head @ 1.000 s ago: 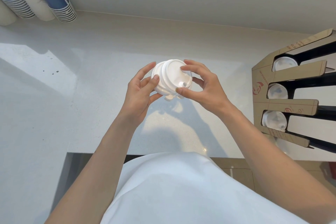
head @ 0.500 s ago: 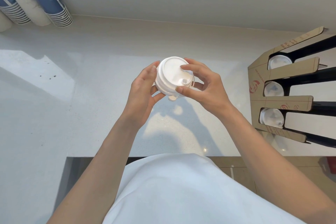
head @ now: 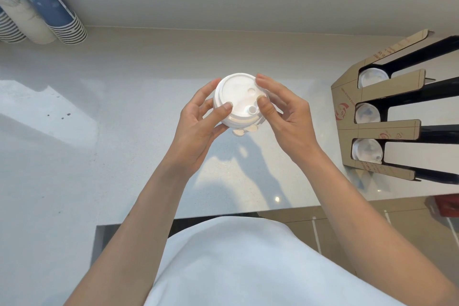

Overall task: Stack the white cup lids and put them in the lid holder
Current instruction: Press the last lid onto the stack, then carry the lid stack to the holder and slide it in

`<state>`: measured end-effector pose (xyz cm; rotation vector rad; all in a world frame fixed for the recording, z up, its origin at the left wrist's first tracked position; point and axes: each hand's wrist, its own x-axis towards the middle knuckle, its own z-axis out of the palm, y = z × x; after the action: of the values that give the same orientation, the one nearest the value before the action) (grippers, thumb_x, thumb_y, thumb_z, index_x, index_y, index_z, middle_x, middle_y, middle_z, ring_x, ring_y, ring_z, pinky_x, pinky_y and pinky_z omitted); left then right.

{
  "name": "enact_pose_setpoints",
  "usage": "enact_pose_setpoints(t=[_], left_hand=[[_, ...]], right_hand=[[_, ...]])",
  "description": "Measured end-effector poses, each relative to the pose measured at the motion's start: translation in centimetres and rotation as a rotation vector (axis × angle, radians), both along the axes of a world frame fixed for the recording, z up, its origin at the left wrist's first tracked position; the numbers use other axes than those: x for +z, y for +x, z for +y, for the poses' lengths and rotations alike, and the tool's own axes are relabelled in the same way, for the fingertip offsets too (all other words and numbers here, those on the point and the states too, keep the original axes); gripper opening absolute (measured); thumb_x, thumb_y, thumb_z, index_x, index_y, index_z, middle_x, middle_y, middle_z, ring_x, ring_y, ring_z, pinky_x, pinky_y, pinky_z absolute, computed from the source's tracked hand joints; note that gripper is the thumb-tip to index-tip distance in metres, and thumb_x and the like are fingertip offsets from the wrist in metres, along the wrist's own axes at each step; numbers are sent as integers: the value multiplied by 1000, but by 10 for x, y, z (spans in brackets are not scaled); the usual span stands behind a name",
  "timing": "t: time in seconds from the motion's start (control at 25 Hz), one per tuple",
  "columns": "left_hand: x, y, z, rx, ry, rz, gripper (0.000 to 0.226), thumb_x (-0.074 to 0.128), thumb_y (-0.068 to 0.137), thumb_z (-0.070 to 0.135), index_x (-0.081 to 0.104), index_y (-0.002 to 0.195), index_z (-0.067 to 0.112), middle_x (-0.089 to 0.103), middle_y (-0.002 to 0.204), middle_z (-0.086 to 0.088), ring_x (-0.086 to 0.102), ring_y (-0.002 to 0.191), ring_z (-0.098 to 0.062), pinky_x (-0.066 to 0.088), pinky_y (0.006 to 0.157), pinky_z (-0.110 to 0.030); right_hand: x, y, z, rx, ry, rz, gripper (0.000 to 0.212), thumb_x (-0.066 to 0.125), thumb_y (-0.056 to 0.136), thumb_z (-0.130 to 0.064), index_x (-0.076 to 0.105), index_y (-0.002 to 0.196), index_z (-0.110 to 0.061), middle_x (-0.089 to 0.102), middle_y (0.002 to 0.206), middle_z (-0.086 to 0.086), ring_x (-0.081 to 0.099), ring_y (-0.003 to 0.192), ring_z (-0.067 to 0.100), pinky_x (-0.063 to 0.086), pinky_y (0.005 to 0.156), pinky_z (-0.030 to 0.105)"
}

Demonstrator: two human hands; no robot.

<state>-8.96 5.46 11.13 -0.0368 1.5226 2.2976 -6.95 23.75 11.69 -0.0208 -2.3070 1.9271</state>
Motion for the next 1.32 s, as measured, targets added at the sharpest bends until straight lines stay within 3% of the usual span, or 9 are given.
enact_pose_setpoints(t=[0.24, 0.56, 0.76, 1.12, 1.32], left_hand=[[5, -4, -10, -96, -7, 43, 52, 60, 98, 6, 48, 148, 17, 61, 138, -16, 64, 124, -27, 56, 96, -36], [13, 10, 12, -194, 4, 80, 52, 55, 101, 9, 44, 151, 15, 56, 146, -15, 57, 133, -29, 53, 101, -37], [22, 39, 54, -182, -34, 99, 52, 52, 102, 11, 41, 153, 15, 56, 146, -12, 57, 132, -28, 52, 104, -40], [25, 120, 149, -199, -103, 150, 49, 48, 105, 18, 40, 154, 18, 58, 143, -12, 58, 131, -28, 50, 107, -48], [21, 158, 192, -204, -131, 197, 48, 48, 105, 23, 43, 152, 16, 63, 137, -13, 61, 127, -29, 50, 106, -52]], right_hand=[[9, 11, -15, -115, -52, -14, 38, 61, 97, -8, 58, 135, -9, 63, 134, 3, 59, 128, 19, 52, 89, 16], [20, 44, 0, -209, -101, 45, 36, 66, 94, -6, 60, 128, -16, 62, 135, 6, 59, 128, 19, 54, 91, 22], [25, 79, 39, -231, -140, 77, 39, 71, 89, -2, 62, 125, -13, 63, 133, 6, 60, 126, 19, 57, 94, 34], [31, 164, 128, -280, -103, 105, 43, 77, 84, -3, 62, 121, -16, 58, 132, 9, 61, 123, 15, 57, 92, 27], [22, 204, 169, -318, -127, 112, 47, 80, 79, -2, 62, 121, -14, 58, 132, 13, 61, 124, 21, 56, 98, 43]])
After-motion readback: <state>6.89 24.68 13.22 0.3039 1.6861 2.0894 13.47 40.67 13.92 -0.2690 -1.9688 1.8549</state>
